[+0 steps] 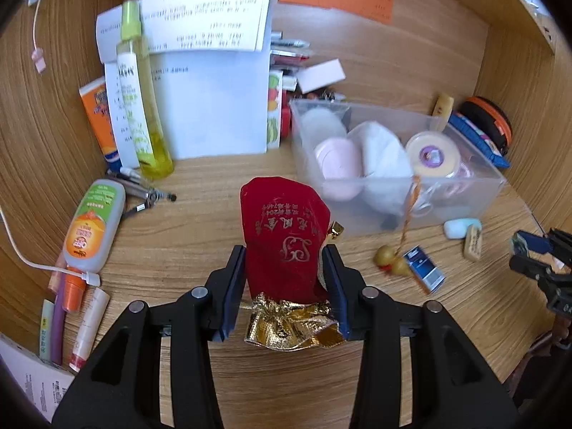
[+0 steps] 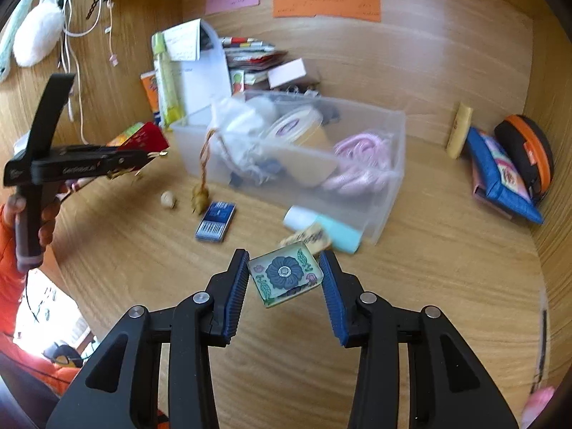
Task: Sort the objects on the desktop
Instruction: 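Grasp the red pouch with the left gripper while the right grasps the patterned badge, then carry the red pouch with the left gripper while the right carries the badge to the box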
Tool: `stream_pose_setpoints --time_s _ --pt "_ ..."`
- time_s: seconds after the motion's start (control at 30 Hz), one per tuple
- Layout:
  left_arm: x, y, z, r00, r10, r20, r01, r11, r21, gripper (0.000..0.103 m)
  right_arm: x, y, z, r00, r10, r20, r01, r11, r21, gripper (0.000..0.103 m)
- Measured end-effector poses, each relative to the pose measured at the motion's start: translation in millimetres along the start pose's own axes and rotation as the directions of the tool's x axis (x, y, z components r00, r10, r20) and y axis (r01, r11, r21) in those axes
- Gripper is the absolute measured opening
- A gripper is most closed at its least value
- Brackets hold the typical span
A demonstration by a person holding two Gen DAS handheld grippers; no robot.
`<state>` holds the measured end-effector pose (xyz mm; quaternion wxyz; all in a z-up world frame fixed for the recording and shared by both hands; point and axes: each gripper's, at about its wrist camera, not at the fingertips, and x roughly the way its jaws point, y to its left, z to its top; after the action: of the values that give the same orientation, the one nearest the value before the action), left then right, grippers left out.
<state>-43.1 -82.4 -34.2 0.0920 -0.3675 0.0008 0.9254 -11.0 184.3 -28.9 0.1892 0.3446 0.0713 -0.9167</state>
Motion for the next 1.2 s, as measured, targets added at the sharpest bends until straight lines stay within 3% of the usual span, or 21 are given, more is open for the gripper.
stream_pose_setpoints --time_s 0.53,0.87,1.2 --pt "-9.1 -40.8 49.3 0.988 -0.111 0.103 0.11 0.994 0.015 0.042 -5.2 -26.8 60.6 0.99 -0.025 0.138 0.032 0.998 -0.051 0.037" --pt "12.1 -62.3 82.7 0.977 -0.185 0.102 0.183 0.983 0.034 0.042 27.6 -45.2 86.7 0.993 -0.016 0.12 0.02 0.999 -0.032 0.037" --pt "56.2 -75.4 113.6 0.976 -0.216 0.027 0.214 0.975 0.064 0.042 64.6 -66.7 107.9 0.998 -0.041 0.057 0.041 0.999 0.001 0.037"
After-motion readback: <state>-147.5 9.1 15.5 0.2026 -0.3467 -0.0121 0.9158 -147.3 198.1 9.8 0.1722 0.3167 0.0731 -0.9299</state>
